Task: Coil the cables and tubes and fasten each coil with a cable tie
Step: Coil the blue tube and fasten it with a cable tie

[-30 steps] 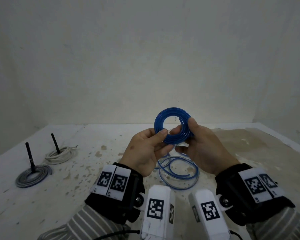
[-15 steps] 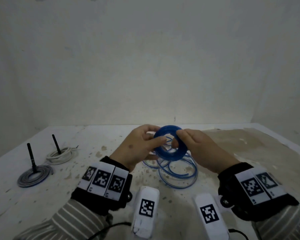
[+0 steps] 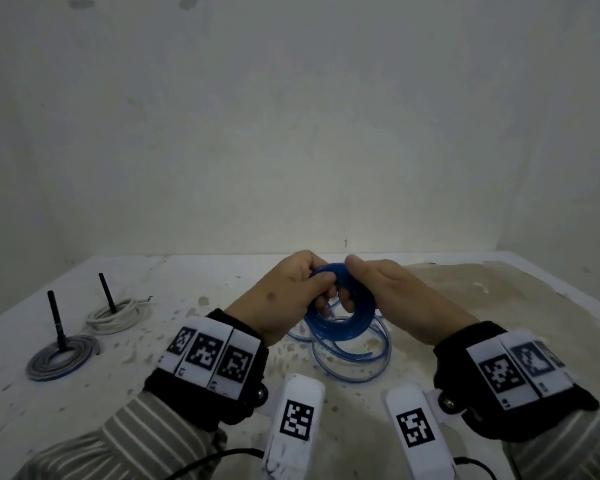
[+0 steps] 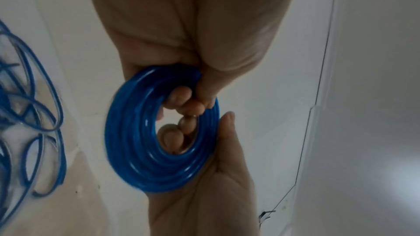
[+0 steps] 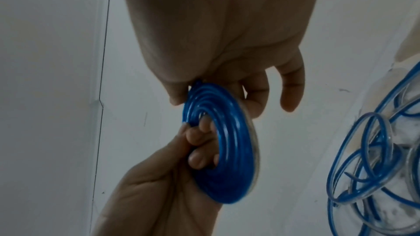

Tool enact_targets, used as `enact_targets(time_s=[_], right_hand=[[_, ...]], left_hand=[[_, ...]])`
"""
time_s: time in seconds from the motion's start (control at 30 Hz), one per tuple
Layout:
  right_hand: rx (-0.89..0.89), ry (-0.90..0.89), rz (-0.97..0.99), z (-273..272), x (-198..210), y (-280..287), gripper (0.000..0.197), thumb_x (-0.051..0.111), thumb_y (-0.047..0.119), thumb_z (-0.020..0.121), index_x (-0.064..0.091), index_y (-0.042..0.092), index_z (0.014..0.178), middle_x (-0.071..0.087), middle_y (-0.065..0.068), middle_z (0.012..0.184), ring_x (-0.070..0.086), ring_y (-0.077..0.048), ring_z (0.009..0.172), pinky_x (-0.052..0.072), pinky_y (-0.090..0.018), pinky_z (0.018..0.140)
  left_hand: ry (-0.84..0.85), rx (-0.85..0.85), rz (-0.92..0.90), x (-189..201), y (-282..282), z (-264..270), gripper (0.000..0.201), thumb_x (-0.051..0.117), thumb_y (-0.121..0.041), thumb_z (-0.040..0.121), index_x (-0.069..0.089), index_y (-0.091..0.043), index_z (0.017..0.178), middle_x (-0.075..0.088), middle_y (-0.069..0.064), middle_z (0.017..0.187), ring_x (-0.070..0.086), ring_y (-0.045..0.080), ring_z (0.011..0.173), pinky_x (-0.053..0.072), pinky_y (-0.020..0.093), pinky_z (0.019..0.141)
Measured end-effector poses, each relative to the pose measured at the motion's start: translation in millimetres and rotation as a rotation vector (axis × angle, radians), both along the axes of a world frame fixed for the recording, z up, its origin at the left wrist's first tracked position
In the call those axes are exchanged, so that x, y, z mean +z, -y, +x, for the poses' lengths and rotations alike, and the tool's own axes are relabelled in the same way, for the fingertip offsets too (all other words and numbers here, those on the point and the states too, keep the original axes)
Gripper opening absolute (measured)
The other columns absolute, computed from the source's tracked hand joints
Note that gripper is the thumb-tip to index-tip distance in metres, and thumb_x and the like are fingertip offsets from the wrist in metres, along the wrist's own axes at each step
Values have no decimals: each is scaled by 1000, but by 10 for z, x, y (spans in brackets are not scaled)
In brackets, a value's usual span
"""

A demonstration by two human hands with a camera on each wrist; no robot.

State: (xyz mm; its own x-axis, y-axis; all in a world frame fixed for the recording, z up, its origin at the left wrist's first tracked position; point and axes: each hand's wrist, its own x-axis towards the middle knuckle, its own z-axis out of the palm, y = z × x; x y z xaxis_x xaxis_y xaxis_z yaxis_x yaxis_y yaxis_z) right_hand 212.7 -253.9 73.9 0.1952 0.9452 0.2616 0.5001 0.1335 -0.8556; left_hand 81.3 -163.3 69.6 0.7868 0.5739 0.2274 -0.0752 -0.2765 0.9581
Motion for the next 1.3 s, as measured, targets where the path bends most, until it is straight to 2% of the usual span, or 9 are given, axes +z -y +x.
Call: enact_targets(time_s=[0.07,0.23,0.4,0.47,0.6,0.77,0.93,1.13,1.3], right_hand=[[-15,-47,36,19,-10,-9,45,35,38,96,62,13,68,59,7,61,52,-6,59,42,-16,62],[-92,84,109,84,-64,-31,43,35,34,96,56,15,64,55,4,61,46,-7,57,37,-24,63],[-45,-47,122,85,-104,-32,21,39,26,98,57,16,104,62,2,68,55,-6,62,43,-22,64],[-69,-79,179,70,-90,-40,20,43,25,96,56,21,110,64,1,72,58,-7,66,48,-23,66],[-140,92,277,84,-15,-37,23,49,18,94,70,14,90,69,-5,78,63,-12,71,50,-24,69],[-112,68,234,129,24,1,15,58,11,89,73,11,85,73,-4,81,67,-15,75,54,-23,72],[-156,149,231,147,99,19,10,64,14,85,73,12,82,73,1,76,67,-9,70,55,-21,70],[-134,113,170,84,71,21,12,58,15,89,69,17,94,73,-6,77,70,-21,72,58,-33,74],[-50,-9,130,87,7,87,20,55,5,90,65,17,103,70,-7,67,66,-17,60,55,-25,64]], left_hand=[[84,47,-75,11,18,43,16,39,-2,96,47,-6,83,52,2,65,47,6,48,44,26,59],[192,27,-206,27,90,75,17,36,-4,98,45,-6,83,50,4,67,46,6,44,44,29,61],[114,40,-148,51,80,50,17,36,-3,98,43,-7,83,48,4,66,43,6,44,44,28,61],[64,36,-89,46,99,41,17,36,-3,97,43,-8,82,49,3,66,42,7,47,45,25,58],[-6,1,-27,13,150,39,21,37,-3,97,44,-9,78,48,3,64,43,8,49,46,19,53],[34,-13,-117,-31,162,45,20,38,-2,96,46,-8,79,50,3,65,40,9,51,46,19,51],[66,17,-140,-63,188,78,19,39,-3,96,48,-8,80,49,4,64,39,9,51,46,20,51],[170,108,-217,-72,161,95,22,38,-6,97,51,-6,80,49,4,63,41,8,46,42,26,56],[168,12,-356,-57,135,70,25,38,-5,97,51,-3,75,53,6,61,45,12,48,47,25,51]])
